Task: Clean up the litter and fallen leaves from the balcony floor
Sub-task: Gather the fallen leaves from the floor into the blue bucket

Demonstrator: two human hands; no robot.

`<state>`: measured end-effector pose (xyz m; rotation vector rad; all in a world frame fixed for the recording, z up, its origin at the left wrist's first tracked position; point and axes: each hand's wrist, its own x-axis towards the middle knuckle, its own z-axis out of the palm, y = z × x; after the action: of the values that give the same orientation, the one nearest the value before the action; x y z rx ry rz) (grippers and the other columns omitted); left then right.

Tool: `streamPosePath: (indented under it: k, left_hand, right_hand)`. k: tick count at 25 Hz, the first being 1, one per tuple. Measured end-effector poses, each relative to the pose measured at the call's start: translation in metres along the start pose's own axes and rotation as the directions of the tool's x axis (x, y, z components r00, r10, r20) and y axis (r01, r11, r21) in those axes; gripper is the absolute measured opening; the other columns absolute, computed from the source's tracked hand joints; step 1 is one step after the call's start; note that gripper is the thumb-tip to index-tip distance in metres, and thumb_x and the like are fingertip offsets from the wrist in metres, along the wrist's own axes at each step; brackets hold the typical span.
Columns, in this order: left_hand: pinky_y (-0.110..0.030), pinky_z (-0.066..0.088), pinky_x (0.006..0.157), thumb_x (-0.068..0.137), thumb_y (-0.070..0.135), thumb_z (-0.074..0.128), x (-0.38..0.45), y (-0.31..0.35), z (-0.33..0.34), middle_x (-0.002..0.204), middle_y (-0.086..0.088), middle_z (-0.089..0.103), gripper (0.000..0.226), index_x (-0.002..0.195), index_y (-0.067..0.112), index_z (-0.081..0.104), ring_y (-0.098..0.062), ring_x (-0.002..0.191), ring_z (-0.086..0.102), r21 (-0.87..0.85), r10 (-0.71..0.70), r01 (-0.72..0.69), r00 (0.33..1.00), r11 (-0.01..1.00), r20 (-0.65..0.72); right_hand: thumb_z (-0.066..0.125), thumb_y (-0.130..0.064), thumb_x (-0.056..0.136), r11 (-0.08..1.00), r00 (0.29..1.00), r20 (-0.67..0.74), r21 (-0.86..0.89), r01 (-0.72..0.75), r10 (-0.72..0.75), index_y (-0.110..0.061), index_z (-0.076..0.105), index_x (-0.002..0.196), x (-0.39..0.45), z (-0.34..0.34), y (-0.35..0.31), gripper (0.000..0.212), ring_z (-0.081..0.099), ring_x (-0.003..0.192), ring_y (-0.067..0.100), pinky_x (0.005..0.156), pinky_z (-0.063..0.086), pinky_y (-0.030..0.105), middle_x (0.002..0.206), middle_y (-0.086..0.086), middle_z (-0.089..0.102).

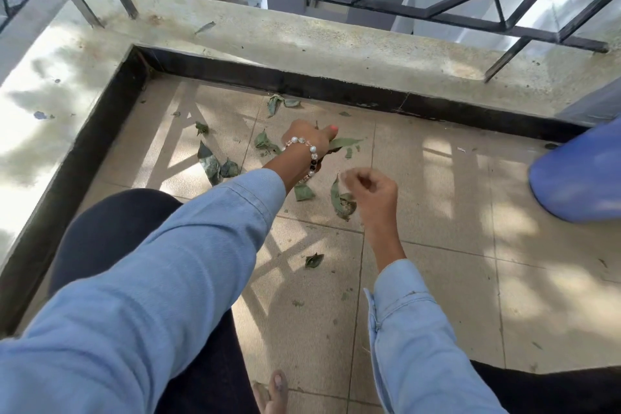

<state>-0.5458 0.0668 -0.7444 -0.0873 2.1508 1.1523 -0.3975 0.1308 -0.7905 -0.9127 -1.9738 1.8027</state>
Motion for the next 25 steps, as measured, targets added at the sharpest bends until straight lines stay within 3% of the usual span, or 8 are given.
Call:
streamPosePath:
  k: [2, 5, 8, 10, 13, 20, 23, 25]
  left_hand:
    - [-0.052, 0.055, 0.086, 0.082, 0.05, 0.067, 0.006, -0.003, -0.001, 0.101, -0.024, 0.068, 0.061, 0.11, -0.004, 0.06, -0.041, 0.096, 0.067, -0.041, -0.041, 0.042, 0.999, 0.998, 0.011]
    - [-0.045, 0.058, 0.072, 0.085, 0.046, 0.066, 0.007, -0.002, -0.002, 0.099, -0.021, 0.07, 0.054, 0.109, -0.002, 0.06, -0.037, 0.085, 0.068, -0.128, -0.076, 0.08, 0.997, 0.989, 0.033]
    - [-0.026, 0.043, 0.05, 0.092, 0.039, 0.06, 0.005, 0.0, -0.006, 0.1, -0.019, 0.07, 0.046, 0.111, -0.003, 0.059, -0.025, 0.064, 0.055, -0.18, -0.099, 0.106, 0.994, 0.978, 0.047]
    - [-0.024, 0.039, 0.049, 0.095, 0.038, 0.056, 0.005, -0.001, -0.01, 0.091, -0.016, 0.069, 0.044, 0.107, -0.004, 0.058, -0.022, 0.06, 0.052, -0.237, -0.116, 0.127, 0.991, 0.963, 0.061]
    - [-0.024, 0.039, 0.051, 0.097, 0.034, 0.053, -0.002, 0.0, -0.017, 0.07, -0.01, 0.061, 0.036, 0.085, 0.0, 0.057, -0.018, 0.049, 0.045, -0.321, -0.149, 0.159, 0.987, 0.934, 0.054]
    - [-0.025, 0.045, 0.046, 0.096, 0.034, 0.055, -0.001, -0.005, -0.029, 0.088, -0.016, 0.064, 0.036, 0.1, -0.002, 0.06, -0.02, 0.052, 0.048, -0.339, -0.187, 0.186, 0.982, 0.922, 0.031]
    - [-0.038, 0.056, 0.045, 0.097, 0.029, 0.055, -0.009, -0.005, -0.028, 0.082, -0.014, 0.062, 0.027, 0.09, 0.003, 0.06, -0.021, 0.052, 0.058, -0.364, -0.192, 0.206, 0.979, 0.908, 0.076]
    - [-0.045, 0.056, 0.042, 0.098, 0.023, 0.054, -0.012, -0.003, -0.025, 0.083, -0.017, 0.059, 0.024, 0.084, 0.005, 0.058, -0.025, 0.054, 0.061, -0.392, -0.188, 0.216, 0.976, 0.894, 0.109]
  right_hand:
    - [0.078, -0.017, 0.076, 0.936, 0.925, 0.321, -0.343, -0.084, 0.201, -0.019, 0.07, 0.092, -0.014, -0.002, 0.033, 0.018, 0.06, 0.082, 0.012, 0.076, 0.05, 0.028, 0.093, -0.002, 0.067]
    - [0.079, -0.018, 0.075, 0.69, 0.747, 0.574, -0.689, 0.22, 0.335, -0.015, 0.07, 0.106, -0.039, 0.018, 0.078, 0.033, 0.049, 0.091, 0.013, 0.075, 0.039, 0.016, 0.103, 0.001, 0.055]
    - [0.071, -0.01, 0.079, 0.717, 0.845, 0.497, -0.66, 0.223, 0.195, -0.011, 0.075, 0.092, -0.049, 0.023, 0.099, 0.014, 0.052, 0.084, 0.014, 0.074, 0.041, 0.026, 0.088, 0.0, 0.061]
    - [0.072, -0.006, 0.077, 0.869, 0.969, 0.226, -0.494, 0.025, 0.101, -0.012, 0.076, 0.086, -0.039, 0.016, 0.096, 0.011, 0.06, 0.08, 0.015, 0.076, 0.048, 0.028, 0.083, 0.001, 0.068]
    - [0.074, -0.006, 0.078, 0.82, 0.995, -0.076, -0.572, 0.005, -0.058, -0.01, 0.074, 0.091, 0.001, 0.006, 0.081, 0.014, 0.059, 0.1, 0.025, 0.087, 0.042, 0.024, 0.104, 0.009, 0.065]
    - [0.043, -0.006, 0.097, 0.265, 0.921, 0.379, -0.9, 0.346, 0.086, -0.014, 0.033, 0.147, 0.014, 0.023, 0.112, 0.051, 0.018, 0.142, 0.038, 0.113, 0.026, 0.045, 0.156, 0.013, 0.022]
    - [0.049, 0.006, 0.091, 0.29, 0.906, 0.404, -0.858, 0.423, -0.128, 0.0, 0.054, 0.129, -0.008, 0.016, 0.107, 0.039, 0.047, 0.121, 0.032, 0.092, 0.047, 0.036, 0.133, 0.016, 0.054]
    - [0.058, 0.009, 0.084, 0.507, 0.956, 0.236, -0.811, 0.292, -0.174, -0.002, 0.07, 0.107, -0.01, 0.007, 0.097, 0.028, 0.063, 0.096, 0.025, 0.082, 0.053, 0.032, 0.104, 0.013, 0.07]
